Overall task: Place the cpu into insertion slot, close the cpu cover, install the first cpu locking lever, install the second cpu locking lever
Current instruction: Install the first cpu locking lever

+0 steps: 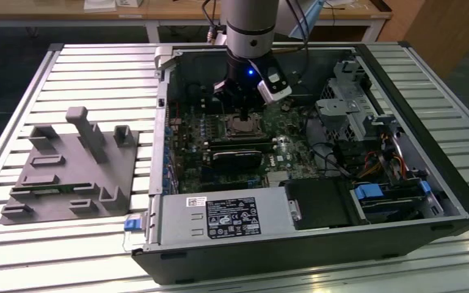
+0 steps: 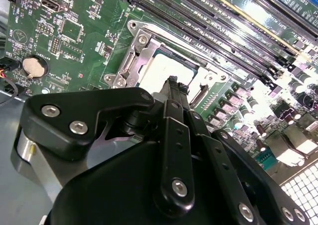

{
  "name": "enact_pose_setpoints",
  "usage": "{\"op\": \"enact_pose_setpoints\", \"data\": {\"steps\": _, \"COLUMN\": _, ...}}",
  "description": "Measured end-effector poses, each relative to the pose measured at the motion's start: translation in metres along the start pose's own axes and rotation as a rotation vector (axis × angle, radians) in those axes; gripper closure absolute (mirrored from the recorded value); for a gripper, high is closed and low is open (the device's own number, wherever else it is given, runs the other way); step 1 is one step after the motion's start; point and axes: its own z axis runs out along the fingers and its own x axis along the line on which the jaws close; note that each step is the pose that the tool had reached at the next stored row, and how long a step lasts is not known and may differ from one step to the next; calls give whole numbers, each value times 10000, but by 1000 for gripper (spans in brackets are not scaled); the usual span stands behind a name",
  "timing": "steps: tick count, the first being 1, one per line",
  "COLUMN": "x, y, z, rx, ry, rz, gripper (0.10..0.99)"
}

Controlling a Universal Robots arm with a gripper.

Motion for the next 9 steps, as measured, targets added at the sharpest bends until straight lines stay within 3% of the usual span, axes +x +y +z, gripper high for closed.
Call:
{"op": "enact_pose_setpoints", "data": {"steps": 5, "x": 0, "y": 0, "z": -6, "rx": 4, "ry": 2, "rz": 0, "gripper": 980}}
{"op": "enact_pose_setpoints", "data": {"steps": 9, "x": -1, "y": 3, "z": -55, "rx": 1, "ry": 0, "rz": 0, "gripper": 980}}
